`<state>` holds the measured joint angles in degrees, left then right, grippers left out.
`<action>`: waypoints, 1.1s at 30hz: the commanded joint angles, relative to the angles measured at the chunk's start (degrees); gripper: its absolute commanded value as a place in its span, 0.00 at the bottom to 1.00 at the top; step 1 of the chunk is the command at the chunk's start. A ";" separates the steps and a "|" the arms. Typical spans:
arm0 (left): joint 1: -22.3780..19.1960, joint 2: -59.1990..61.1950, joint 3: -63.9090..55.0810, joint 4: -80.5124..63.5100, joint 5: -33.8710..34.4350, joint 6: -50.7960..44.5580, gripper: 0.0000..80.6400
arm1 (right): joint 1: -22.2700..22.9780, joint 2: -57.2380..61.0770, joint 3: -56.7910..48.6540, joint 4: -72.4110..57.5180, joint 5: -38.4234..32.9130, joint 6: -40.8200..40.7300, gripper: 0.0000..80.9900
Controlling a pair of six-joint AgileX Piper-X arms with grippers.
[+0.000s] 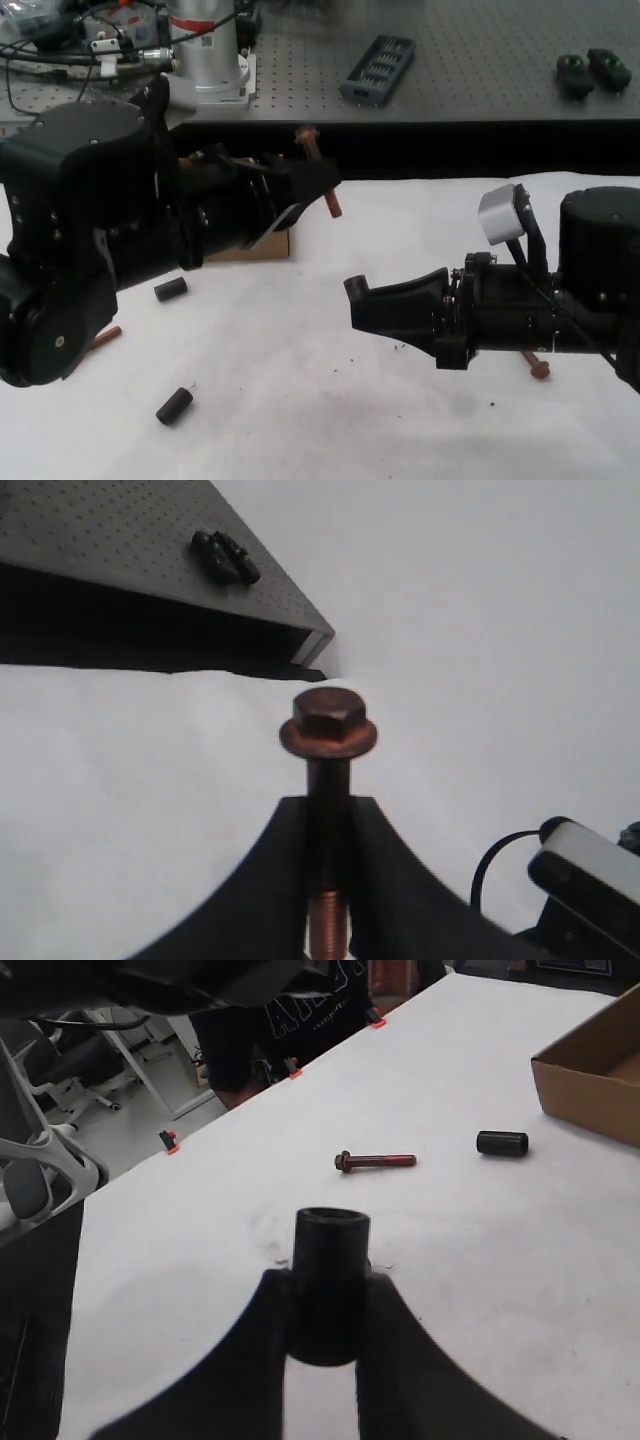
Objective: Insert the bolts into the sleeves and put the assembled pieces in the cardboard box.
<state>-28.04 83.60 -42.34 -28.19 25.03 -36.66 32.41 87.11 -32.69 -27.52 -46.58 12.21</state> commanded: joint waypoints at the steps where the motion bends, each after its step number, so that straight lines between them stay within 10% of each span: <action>1: 0.06 0.06 -0.18 -1.92 0.62 -1.17 0.01 | -0.25 0.97 -0.06 -3.55 0.45 2.37 0.05; 33: 1.66 0.15 -0.18 1.61 6.55 10.33 0.01 | -0.24 3.70 -1.32 -7.68 -1.96 5.34 0.05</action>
<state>-26.41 83.60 -42.22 -25.94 31.07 -27.72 32.41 90.79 -33.31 -33.27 -49.86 15.99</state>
